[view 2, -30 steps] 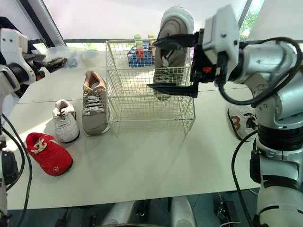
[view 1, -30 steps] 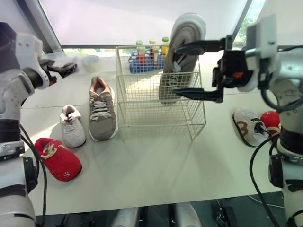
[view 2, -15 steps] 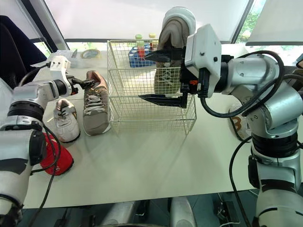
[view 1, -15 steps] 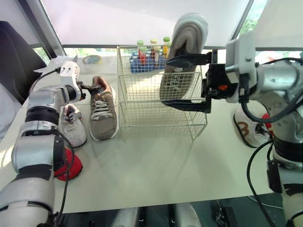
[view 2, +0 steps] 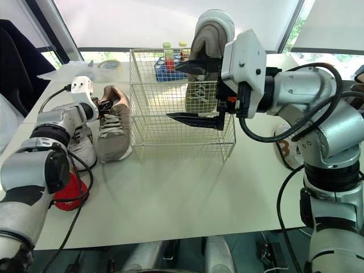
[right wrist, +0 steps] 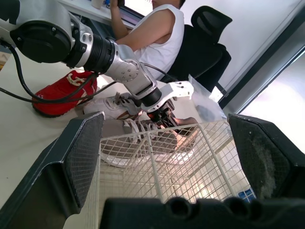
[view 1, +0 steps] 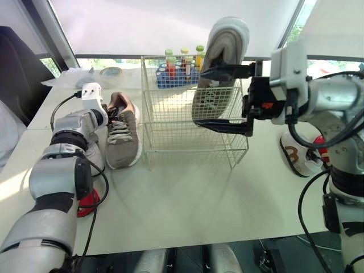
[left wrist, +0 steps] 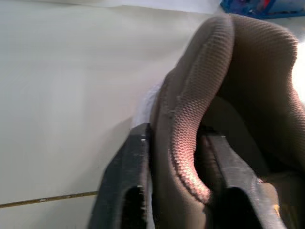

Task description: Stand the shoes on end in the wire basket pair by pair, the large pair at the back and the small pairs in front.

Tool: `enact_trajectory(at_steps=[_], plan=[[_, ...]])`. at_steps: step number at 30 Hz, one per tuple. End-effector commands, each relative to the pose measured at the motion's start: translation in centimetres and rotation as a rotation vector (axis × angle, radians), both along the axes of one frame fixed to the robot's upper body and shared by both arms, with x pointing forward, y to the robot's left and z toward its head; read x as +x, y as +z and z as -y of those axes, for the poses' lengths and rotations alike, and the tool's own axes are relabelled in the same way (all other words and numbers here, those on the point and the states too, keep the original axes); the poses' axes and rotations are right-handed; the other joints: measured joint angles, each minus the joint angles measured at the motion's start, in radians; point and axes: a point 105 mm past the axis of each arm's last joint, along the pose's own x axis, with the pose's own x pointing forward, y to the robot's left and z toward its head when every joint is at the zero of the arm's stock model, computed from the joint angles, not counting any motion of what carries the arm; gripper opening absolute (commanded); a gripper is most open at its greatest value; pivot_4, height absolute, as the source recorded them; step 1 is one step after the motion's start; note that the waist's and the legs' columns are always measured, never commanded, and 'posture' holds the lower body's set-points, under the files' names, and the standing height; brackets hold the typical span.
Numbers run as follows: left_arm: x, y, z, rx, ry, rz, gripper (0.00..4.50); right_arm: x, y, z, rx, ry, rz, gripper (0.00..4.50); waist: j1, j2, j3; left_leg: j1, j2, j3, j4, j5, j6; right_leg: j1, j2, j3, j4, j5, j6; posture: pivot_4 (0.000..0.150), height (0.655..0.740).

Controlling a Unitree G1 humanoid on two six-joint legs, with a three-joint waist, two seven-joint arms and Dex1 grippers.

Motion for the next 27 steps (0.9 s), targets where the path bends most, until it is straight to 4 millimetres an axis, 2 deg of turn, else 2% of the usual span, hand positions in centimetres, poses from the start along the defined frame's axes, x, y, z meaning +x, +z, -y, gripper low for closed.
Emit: enact_trajectory(at_steps=[1, 2, 4, 7, 9, 12, 15, 17, 18, 19, 22, 27], plan=[[0.1, 1.2, -0.7, -0.089, 0.062, 0.022, 0.05, -0.3, 0.8, 0.3, 0.008, -0.013, 0.045, 4.50, 0.001, 0.000, 0.000, 0.000, 0.000, 0.000, 0.000, 0.000, 0.000, 0.000, 0.000, 0.000, 0.000, 0.000, 0.000, 0.150, 0.7400], [0.2, 1.6, -0.8, -0.109, 0.072, 0.034, 0.05, -0.2, 0.8, 0.3, 0.007, -0.014, 0.045, 4.50, 0.001, 0.000, 0.000, 0.000, 0.000, 0.000, 0.000, 0.000, 0.000, 0.000, 0.000, 0.000, 0.000, 0.000, 0.000, 0.150, 0.7400], [0.5, 3.8, -1.0, -0.150, 0.087, 0.104, 0.05, -0.1, 0.8, 0.3, 0.009, -0.017, 0.045, 4.50, 0.002, 0.000, 0.000, 0.000, 0.000, 0.000, 0.001, 0.000, 0.001, 0.000, 0.000, 0.000, 0.000, 0.000, 0.000, 0.150, 0.7400], [0.8, 8.1, -1.1, -0.212, 0.097, 0.245, 0.05, 0.0, 0.8, 0.4, 0.008, -0.021, 0.046, 4.50, 0.003, -0.003, 0.002, -0.001, 0.000, 0.000, 0.001, -0.001, 0.001, -0.001, 0.000, 0.000, 0.000, 0.000, 0.001, 0.150, 0.7400], [0.7, 11.6, -1.2, -0.223, 0.089, 0.374, 0.05, 0.1, 0.8, 0.5, 0.009, -0.022, 0.047, 4.50, 0.007, -0.004, 0.003, -0.002, 0.000, 0.000, 0.002, 0.000, 0.001, -0.001, 0.000, 0.000, 0.000, 0.001, 0.001, 0.150, 0.7400], [-0.3, 18.5, -1.3, -0.245, 0.080, 0.623, 0.05, 0.2, 0.9, 0.5, 0.012, -0.025, 0.048, 4.50, 0.006, -0.008, 0.005, -0.004, 0.000, 0.000, 0.003, -0.001, 0.001, -0.001, 0.000, 0.000, -0.002, 0.001, 0.002, 0.150, 0.7400], [-1.7, 22.6, -0.6, -0.202, 0.020, 0.778, 0.05, 0.2, 0.9, 0.5, 0.013, -0.030, 0.049, 4.50, 0.005, -0.009, 0.005, -0.004, 0.000, 0.000, 0.002, -0.001, 0.002, -0.001, 0.000, 0.000, -0.003, 0.001, 0.002, 0.150, 0.7400], [-3.3, 25.8, 1.0, -0.152, -0.093, 0.904, 0.05, 0.4, 1.0, 0.6, 0.014, -0.037, 0.053, 4.50, 0.005, -0.008, 0.005, -0.004, 0.000, 0.000, 0.002, -0.002, 0.003, -0.001, 0.000, 0.000, -0.003, 0.001, 0.002, 0.150, 0.7400], [-3.9, 26.6, 1.6, -0.138, -0.139, 0.943, 0.05, 0.4, 1.1, 0.6, 0.015, -0.039, 0.054, 4.50, 0.004, -0.008, 0.005, -0.004, 0.000, 0.001, 0.002, -0.002, 0.003, -0.001, 0.000, 0.000, -0.003, 0.001, 0.002, 0.150, 0.7400], [-5.1, 28.4, 2.8, -0.117, -0.217, 1.023, 0.05, 0.4, 1.2, 0.6, 0.019, -0.040, 0.056, 4.50, 0.004, -0.008, 0.005, -0.004, 0.000, 0.001, 0.002, -0.002, 0.003, -0.001, 0.000, 0.000, -0.003, 0.001, 0.002, 0.150, 0.7400], [-7.8, 32.2, 5.5, -0.135, -0.339, 1.202, 0.05, 0.3, 1.4, 0.6, 0.026, -0.044, 0.064, 4.50, 0.007, -0.009, 0.005, -0.004, 0.000, 0.001, 0.002, -0.002, 0.003, -0.001, 0.000, 0.000, -0.003, 0.001, 0.002, 0.150, 0.7400], [-9.5, 34.9, 8.9, -0.174, -0.292, 1.413, 0.05, 0.3, 1.5, 0.8, 0.026, -0.062, 0.074, 4.50, 0.007, -0.009, 0.005, -0.004, -0.001, 0.001, 0.004, -0.002, 0.004, 0.000, -0.001, 0.000, -0.004, 0.002, 0.003, 0.150, 0.7400]])
